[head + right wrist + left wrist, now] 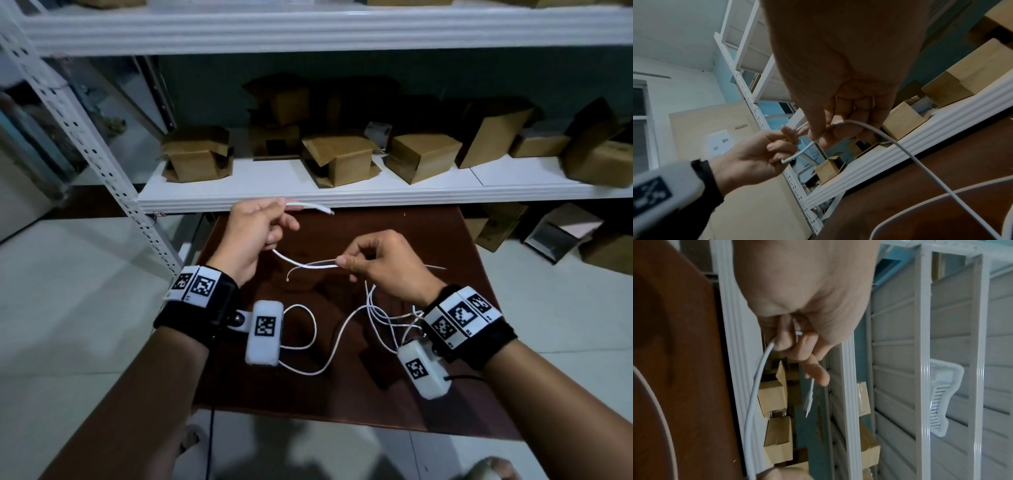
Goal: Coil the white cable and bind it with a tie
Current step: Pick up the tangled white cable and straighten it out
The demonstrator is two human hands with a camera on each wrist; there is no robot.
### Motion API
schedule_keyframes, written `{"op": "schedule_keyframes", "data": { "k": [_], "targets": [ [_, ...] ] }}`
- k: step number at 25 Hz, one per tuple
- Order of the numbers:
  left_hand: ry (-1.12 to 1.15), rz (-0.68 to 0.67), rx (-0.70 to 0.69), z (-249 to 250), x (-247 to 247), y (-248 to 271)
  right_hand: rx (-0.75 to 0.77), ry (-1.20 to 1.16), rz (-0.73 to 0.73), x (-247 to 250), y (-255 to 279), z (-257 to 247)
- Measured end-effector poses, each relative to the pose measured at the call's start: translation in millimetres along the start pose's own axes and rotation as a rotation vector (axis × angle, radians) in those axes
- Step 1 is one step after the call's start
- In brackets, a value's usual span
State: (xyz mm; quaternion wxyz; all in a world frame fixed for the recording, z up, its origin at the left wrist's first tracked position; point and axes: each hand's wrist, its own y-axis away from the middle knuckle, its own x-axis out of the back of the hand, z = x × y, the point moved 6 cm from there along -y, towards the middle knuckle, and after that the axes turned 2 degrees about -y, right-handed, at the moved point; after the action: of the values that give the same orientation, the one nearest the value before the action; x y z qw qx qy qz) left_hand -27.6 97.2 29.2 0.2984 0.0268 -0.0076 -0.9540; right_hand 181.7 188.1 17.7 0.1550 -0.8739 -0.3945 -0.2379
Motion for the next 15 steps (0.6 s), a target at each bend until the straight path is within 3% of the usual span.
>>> {"op": "schedule_keyframes", "data": {
  "k": [4, 8, 15],
  "targets": [
    [-0.205, -0.114, 0.051, -5.4, -10.8, 11.4, 0.017, -0.042, 0.047, 3.2, -2.7, -0.6],
    [-0.22, -0.122, 0.053, -3.7, -11.1, 10.9, 0.011, -0.044, 0.08, 6.1, -3.8, -4.5],
    [-0.32, -0.22, 0.08, -9.5, -15.1, 12.8, 0.051, -0.029, -0.106, -9.1, 1.8, -8.9]
  ]
}}
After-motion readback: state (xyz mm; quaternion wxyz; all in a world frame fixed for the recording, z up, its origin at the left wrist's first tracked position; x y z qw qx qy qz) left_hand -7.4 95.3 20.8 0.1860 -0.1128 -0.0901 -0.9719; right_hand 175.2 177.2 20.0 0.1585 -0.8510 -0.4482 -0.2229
